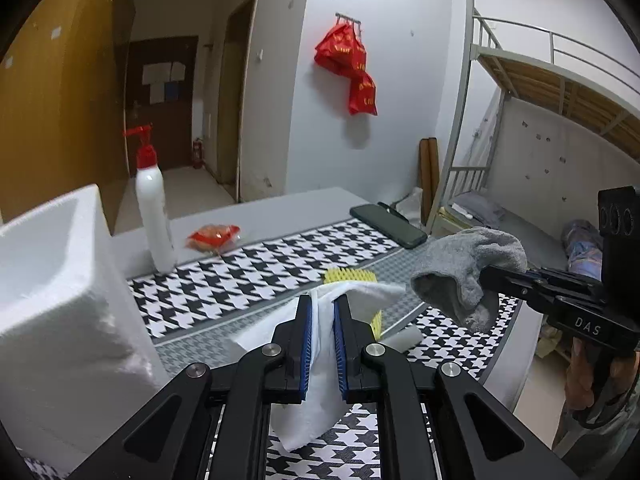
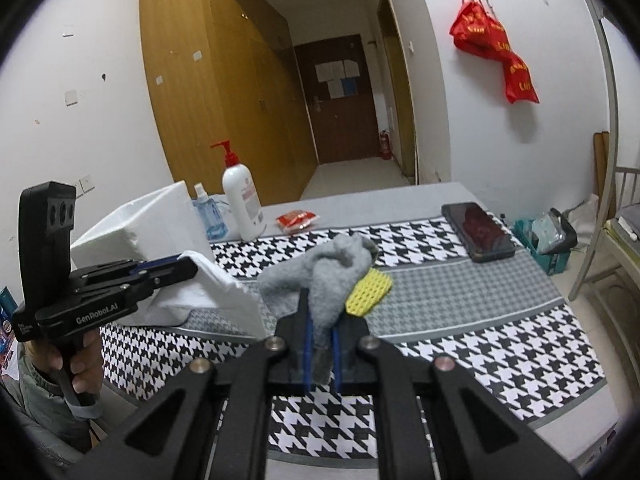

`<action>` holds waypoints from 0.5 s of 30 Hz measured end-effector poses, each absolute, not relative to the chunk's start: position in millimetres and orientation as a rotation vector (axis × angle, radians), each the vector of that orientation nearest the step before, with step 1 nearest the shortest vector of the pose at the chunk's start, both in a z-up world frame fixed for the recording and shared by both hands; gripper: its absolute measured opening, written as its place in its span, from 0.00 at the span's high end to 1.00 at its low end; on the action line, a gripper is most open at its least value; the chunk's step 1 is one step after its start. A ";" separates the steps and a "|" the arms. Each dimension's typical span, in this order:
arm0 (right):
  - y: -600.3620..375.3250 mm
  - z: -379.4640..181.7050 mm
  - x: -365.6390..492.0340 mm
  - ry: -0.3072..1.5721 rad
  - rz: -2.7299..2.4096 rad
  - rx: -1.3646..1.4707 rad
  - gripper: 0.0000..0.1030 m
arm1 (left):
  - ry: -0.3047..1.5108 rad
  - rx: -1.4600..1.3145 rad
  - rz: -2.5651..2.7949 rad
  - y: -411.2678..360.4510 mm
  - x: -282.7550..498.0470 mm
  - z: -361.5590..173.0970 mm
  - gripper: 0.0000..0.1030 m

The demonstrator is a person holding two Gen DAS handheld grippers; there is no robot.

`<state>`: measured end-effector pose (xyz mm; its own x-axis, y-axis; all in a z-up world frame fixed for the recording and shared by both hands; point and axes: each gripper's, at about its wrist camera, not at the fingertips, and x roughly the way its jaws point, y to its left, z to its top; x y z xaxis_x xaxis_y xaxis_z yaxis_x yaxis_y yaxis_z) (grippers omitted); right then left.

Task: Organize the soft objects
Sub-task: 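Carry the cloth and sock over the white foam box with both grippers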

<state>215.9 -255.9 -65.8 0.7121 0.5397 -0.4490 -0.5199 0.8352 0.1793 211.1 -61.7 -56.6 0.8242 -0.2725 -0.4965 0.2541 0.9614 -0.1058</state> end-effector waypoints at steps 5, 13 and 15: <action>-251.5 -61.1 210.1 0.487 0.606 0.040 0.90 | 0.506 -0.024 -0.261 -59.2 202.0 -48.0 0.89; -246.2 -52.8 199.9 0.457 0.626 0.045 0.90 | 0.484 -0.016 -0.233 -51.6 189.4 -38.0 0.89; -243.7 -50.9 197.6 0.450 0.624 0.043 0.90 | 0.477 -0.015 -0.227 -48.8 186.3 -34.9 0.89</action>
